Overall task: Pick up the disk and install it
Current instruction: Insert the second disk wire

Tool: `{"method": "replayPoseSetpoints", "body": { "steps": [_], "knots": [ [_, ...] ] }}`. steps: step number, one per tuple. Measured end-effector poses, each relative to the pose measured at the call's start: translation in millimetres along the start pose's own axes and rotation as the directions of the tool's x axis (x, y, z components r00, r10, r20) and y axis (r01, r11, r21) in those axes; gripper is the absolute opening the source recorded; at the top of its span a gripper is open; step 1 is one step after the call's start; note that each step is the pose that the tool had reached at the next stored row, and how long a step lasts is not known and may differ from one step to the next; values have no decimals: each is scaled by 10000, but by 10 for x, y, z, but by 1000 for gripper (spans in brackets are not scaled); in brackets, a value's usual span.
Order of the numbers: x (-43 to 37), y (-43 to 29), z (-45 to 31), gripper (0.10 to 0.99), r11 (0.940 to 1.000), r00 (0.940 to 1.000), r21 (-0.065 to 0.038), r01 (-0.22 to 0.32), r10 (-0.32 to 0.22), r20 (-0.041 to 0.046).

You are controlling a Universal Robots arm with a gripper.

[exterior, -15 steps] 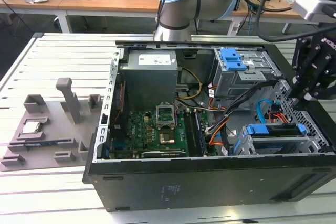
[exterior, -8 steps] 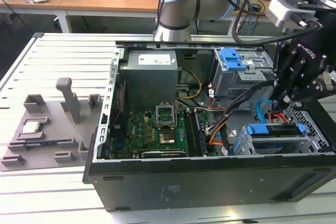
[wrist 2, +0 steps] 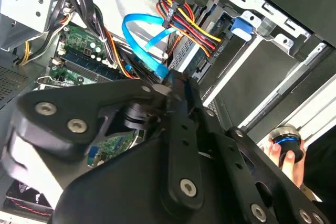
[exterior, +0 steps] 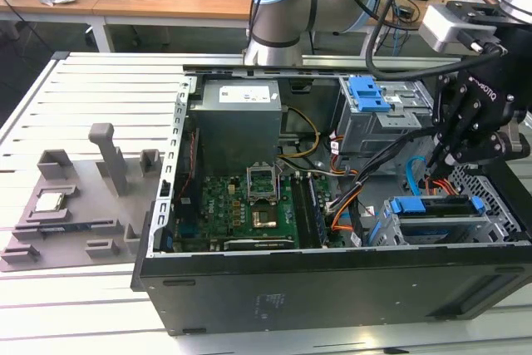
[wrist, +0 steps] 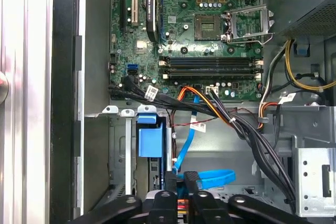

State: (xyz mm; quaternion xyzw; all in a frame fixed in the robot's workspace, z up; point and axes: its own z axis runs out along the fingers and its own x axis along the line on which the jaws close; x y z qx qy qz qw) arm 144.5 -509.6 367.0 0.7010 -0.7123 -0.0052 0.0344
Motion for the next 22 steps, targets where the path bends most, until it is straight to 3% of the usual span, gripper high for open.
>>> {"method": "replayPoseSetpoints", "body": {
  "steps": [6,9,11,13,18,22],
  "knots": [
    [8,0,0,161,10000,10000,0,-1,1,0],
    [92,-1,4,161,10000,10000,0,-1,1,-6],
    [199,-3,13,161,10000,10000,0,-2,2,-18],
    [236,-6,38,161,10000,10000,1,5,-5,-24],
    [198,-53,153,161,10000,10000,0,17,-17,-31],
    [168,-92,197,161,10000,10000,0,15,-15,-31]
  ]
}}
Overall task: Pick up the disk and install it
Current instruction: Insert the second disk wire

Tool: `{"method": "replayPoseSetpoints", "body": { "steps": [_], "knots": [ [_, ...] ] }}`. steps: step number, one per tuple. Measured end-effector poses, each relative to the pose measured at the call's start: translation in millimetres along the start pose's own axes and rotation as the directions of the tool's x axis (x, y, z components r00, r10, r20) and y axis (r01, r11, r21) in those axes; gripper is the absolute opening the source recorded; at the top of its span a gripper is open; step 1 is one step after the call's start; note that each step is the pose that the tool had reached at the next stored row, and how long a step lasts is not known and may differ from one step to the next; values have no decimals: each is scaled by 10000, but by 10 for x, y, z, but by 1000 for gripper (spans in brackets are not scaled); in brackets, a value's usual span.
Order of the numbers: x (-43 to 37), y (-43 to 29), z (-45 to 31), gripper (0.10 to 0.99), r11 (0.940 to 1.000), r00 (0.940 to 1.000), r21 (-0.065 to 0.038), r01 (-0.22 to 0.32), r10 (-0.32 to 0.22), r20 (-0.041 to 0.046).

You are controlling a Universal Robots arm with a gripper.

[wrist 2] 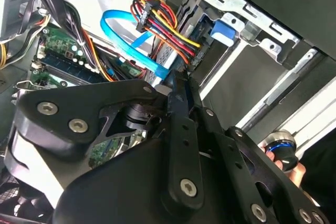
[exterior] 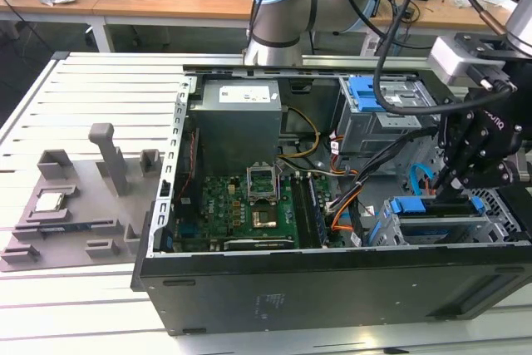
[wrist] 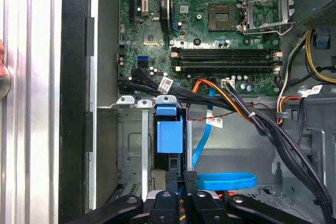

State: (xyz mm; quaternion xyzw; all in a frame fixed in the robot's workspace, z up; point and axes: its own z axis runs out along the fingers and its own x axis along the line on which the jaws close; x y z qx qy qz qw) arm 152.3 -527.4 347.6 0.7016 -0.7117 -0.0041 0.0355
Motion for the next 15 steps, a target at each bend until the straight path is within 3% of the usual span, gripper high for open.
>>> {"method": "replayPoseSetpoints", "body": {
  "steps": [15],
  "knots": [
    [-4,-28,92,161,10000,10000,1,0,0,-15]
  ]
}}
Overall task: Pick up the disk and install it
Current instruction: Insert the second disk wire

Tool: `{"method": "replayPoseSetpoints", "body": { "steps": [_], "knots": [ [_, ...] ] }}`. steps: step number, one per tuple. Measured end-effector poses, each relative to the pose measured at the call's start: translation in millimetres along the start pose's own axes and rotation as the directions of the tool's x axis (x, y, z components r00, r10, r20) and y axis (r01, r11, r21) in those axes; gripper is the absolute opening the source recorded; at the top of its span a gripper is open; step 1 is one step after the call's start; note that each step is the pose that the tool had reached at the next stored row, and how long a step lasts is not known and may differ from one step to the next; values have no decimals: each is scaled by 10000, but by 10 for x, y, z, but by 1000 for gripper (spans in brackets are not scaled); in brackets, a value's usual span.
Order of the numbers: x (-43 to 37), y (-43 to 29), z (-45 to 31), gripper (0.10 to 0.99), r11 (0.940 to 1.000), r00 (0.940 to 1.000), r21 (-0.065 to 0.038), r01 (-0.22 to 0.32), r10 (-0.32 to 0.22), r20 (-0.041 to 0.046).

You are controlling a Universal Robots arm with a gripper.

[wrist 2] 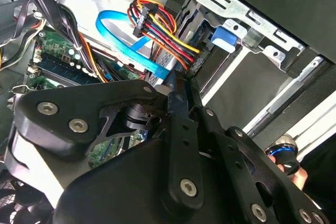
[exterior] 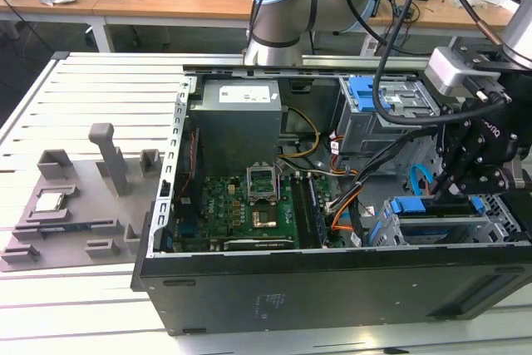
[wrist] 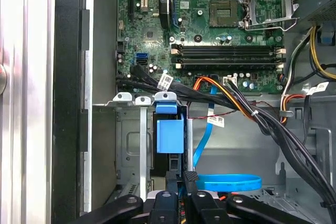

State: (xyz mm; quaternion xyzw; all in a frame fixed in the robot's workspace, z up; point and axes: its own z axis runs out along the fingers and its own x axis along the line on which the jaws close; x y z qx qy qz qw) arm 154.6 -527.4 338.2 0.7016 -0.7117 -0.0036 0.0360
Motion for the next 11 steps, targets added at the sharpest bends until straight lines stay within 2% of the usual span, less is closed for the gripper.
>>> {"method": "replayPoseSetpoints", "body": {
  "steps": [3,4,5,6,10,11],
  "knots": [
    [0,-1,1,161,10000,10000,2,1,-1,1],
    [-1,-1,2,176,10000,10000,1,2,-2,3],
    [-1,-1,2,239,10000,10000,0,2,-2,2],
    [0,-1,-3,239,10000,10000,-1,2,-2,-1],
    [-38,19,-327,224,10000,10000,0,0,0,-3],
    [-49,24,-410,106,10000,10000,-1,0,0,-2]
  ]
}}
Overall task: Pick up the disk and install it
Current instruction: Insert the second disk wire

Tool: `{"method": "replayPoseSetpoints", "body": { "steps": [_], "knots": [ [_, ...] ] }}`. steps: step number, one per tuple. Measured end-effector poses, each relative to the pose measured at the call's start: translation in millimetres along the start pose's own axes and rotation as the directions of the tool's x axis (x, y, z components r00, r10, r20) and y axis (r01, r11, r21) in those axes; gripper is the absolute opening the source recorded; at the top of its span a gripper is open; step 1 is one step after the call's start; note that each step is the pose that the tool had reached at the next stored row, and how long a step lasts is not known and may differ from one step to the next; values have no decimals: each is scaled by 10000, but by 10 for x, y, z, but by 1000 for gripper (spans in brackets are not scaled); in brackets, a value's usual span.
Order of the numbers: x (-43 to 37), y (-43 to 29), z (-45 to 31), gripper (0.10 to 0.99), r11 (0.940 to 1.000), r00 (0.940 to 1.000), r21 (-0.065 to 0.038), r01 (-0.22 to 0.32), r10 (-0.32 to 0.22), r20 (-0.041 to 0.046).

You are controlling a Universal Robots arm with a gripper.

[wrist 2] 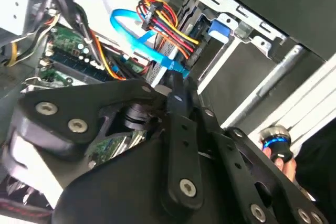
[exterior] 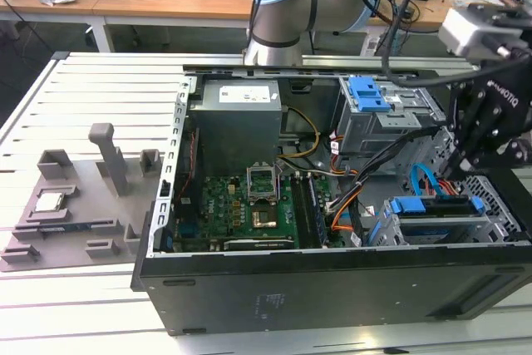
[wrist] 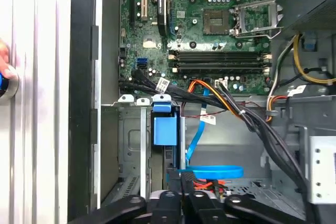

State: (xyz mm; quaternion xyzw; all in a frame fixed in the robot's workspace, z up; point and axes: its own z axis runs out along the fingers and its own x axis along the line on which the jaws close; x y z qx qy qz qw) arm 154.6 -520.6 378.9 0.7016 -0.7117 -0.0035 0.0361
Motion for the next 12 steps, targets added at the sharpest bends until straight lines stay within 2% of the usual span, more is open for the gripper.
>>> {"method": "replayPoseSetpoints", "body": {
  "steps": [1,2,3,5,12],
  "knots": [
    [-5,7,-121,106,10000,10000,0,0,0,-1],
    [-1,11,-198,106,10000,10000,0,0,0,-1],
    [0,12,-225,106,10000,10000,0,1,-1,0],
    [1,13,-246,106,10000,10000,0,1,-1,2],
    [1,13,-247,106,10000,10000,0,1,-1,2]
  ]
}}
